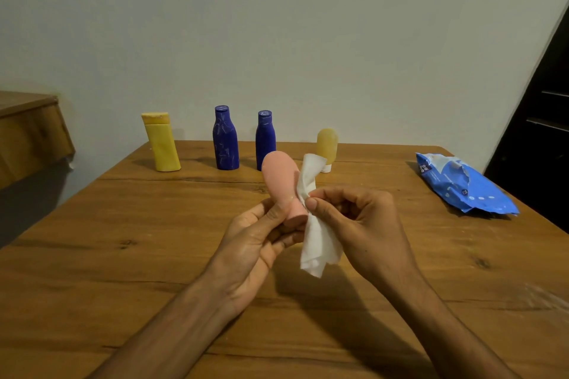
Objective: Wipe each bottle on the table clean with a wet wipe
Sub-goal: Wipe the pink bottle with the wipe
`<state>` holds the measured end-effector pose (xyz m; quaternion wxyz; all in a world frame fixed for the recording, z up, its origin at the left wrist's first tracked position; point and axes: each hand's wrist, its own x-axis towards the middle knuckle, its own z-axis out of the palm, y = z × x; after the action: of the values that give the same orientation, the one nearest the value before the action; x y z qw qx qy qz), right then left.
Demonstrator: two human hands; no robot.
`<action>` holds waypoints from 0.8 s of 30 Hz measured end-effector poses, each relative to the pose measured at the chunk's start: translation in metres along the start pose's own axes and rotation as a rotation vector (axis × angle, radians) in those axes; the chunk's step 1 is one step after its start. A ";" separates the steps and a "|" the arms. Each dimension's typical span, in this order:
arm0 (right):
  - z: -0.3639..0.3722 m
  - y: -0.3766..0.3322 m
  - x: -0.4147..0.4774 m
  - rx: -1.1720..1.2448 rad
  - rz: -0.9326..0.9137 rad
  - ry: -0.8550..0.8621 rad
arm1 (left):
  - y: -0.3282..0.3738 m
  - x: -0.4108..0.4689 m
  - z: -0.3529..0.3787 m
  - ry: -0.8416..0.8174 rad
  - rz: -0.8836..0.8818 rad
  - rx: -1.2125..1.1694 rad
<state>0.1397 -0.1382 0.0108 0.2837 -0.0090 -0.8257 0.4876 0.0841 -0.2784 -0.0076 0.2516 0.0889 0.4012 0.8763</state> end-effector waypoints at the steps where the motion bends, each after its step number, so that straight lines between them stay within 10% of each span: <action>1: 0.000 0.000 0.000 0.013 0.004 -0.007 | 0.001 0.000 0.001 0.000 0.000 -0.010; 24: 0.007 0.001 -0.004 0.009 -0.100 0.043 | 0.004 0.002 -0.004 0.016 -0.051 -0.148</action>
<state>0.1393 -0.1446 0.0058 0.3256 0.0233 -0.8165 0.4763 0.0798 -0.2825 -0.0080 0.2764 0.0525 0.3394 0.8976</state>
